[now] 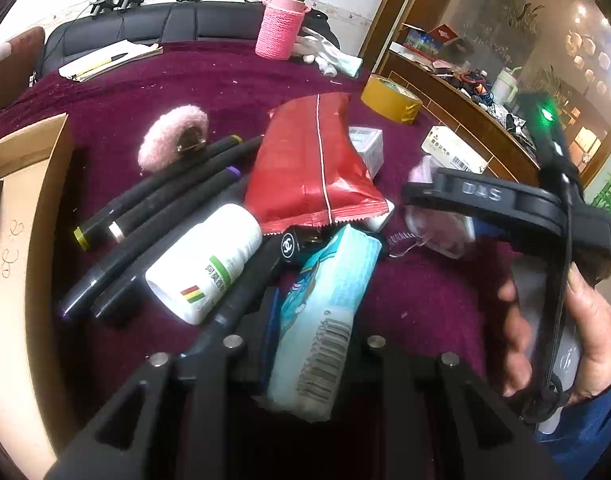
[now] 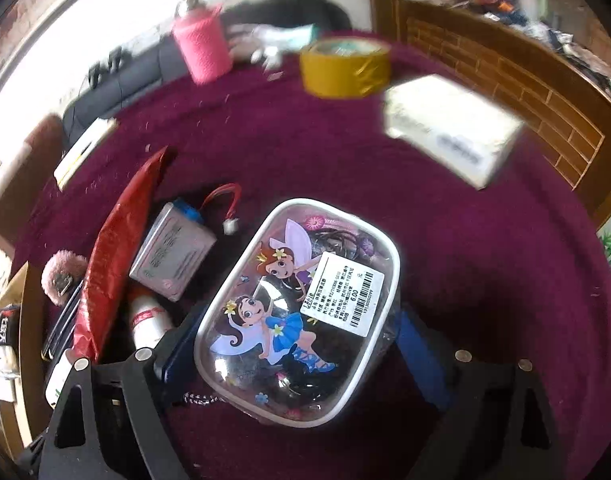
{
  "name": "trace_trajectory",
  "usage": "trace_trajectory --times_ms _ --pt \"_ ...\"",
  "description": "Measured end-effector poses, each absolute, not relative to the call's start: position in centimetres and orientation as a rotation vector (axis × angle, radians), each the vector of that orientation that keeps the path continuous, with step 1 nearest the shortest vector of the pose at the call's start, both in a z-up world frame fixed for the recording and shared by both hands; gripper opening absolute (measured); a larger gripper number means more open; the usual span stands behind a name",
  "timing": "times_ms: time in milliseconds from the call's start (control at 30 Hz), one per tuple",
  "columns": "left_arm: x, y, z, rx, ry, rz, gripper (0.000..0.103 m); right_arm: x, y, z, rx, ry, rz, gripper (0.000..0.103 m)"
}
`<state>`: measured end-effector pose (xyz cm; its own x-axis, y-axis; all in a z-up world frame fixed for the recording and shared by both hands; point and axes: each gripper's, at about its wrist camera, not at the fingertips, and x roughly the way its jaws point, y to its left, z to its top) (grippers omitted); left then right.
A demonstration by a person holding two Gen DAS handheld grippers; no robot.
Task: Organize objects
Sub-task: 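Grasp the teal card pack with the left tool while the right tool grasps the clear pouch, then carry the teal pack and clear pouch to the tray and lower them in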
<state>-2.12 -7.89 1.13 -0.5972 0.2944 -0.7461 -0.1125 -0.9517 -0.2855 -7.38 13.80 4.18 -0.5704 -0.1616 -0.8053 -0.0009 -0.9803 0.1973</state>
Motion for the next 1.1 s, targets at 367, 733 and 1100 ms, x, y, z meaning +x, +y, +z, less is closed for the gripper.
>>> trace_trajectory --times_ms 367,733,1100 --pt "-1.6 -8.1 1.3 -1.219 -0.351 2.618 0.014 -6.3 14.8 5.7 1.165 -0.448 -2.608 0.092" --pt "-0.7 -8.3 2.2 -1.183 -0.418 2.613 0.014 -4.5 13.7 7.8 0.975 -0.472 -2.549 0.093" --pt "3.4 -10.3 6.4 -1.048 -0.470 2.646 0.014 -2.6 11.1 8.7 0.845 -0.372 -2.471 0.093"
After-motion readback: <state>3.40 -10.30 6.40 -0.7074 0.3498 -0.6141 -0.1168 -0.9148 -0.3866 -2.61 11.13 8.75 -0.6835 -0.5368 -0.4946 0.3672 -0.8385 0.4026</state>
